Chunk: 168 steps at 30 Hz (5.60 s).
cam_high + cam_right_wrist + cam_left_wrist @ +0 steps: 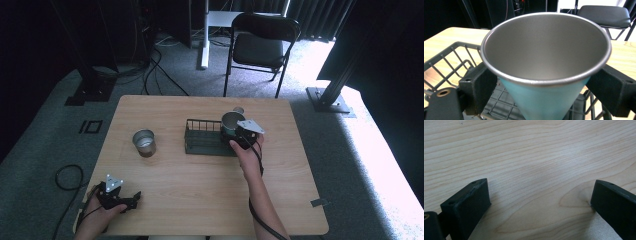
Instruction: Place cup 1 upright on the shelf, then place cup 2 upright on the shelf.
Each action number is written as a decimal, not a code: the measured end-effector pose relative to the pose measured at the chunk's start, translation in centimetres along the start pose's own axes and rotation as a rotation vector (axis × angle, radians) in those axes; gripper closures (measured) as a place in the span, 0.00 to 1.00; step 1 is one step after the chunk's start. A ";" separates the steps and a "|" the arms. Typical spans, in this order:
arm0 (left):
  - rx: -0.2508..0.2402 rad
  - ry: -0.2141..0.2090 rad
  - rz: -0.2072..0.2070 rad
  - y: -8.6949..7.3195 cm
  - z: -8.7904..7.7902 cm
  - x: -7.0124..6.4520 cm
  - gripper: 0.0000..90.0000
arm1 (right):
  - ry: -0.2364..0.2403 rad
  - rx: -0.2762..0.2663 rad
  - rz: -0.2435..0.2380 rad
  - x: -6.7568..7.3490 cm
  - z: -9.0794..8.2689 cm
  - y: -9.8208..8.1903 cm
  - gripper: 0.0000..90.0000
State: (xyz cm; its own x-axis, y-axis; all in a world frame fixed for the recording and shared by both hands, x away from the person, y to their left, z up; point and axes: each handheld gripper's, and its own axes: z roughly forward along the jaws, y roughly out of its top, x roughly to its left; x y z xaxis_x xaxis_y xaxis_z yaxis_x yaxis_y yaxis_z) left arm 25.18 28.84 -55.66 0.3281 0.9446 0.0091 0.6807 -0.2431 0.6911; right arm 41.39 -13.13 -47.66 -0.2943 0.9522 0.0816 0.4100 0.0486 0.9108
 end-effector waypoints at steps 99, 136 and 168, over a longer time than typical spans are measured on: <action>0.000 0.001 0.001 0.0 0.0 0.0 0.03 | 0.064 0.247 -0.087 -9.8 -10.6 -11.7 0.14; 0.000 0.001 0.001 0.0 0.0 0.0 0.03 | 0.184 0.354 -0.214 -11.9 -12.6 -13.5 0.12; -0.036 -0.076 0.069 -0.1 -0.3 0.1 0.06 | 0.184 0.354 -0.213 -11.9 -12.6 -13.5 0.12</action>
State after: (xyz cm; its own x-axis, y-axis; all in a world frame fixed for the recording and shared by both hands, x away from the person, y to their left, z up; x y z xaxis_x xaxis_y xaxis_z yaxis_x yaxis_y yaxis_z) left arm 24.98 28.98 -55.52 0.4231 0.9061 0.0036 0.6315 -0.2978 0.7159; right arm 28.47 -28.90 -55.83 -0.5394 0.8420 0.0071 0.5845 0.3683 0.7230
